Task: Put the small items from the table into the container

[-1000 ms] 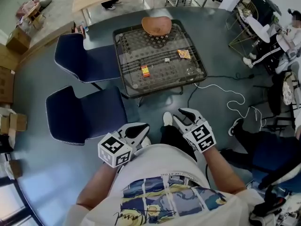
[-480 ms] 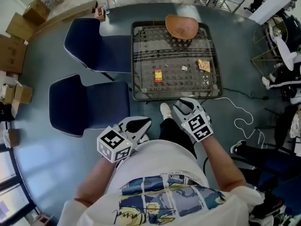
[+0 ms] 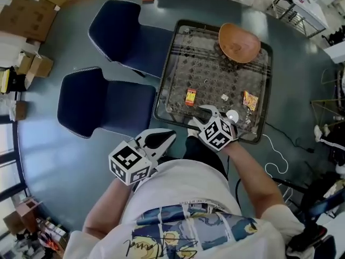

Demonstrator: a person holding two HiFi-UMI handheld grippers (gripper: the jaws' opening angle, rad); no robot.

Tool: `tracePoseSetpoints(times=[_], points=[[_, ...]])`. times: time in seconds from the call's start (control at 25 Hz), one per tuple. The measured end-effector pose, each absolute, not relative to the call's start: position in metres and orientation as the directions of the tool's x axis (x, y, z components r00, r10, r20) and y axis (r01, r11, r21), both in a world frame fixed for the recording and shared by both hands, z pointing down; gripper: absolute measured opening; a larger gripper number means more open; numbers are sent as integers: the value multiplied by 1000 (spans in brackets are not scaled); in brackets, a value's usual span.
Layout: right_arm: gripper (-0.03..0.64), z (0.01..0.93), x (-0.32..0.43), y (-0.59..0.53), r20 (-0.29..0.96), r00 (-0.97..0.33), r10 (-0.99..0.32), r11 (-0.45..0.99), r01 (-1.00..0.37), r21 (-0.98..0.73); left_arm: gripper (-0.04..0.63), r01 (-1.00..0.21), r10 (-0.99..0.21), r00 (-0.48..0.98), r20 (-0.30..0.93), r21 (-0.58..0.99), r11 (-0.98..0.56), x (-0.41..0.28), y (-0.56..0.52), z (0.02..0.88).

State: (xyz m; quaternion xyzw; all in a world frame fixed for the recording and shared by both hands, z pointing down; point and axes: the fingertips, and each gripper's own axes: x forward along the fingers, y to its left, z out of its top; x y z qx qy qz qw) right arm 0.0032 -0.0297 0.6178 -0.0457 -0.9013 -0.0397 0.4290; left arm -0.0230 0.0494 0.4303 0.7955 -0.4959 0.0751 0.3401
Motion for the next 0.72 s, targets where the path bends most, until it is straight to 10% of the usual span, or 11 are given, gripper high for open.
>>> tracePoseSetpoints(times=[0.72], points=[[209, 750, -49, -72, 887, -407, 219, 927, 371, -59, 9, -881, -795, 313, 520, 471, -39, -61, 36, 440]])
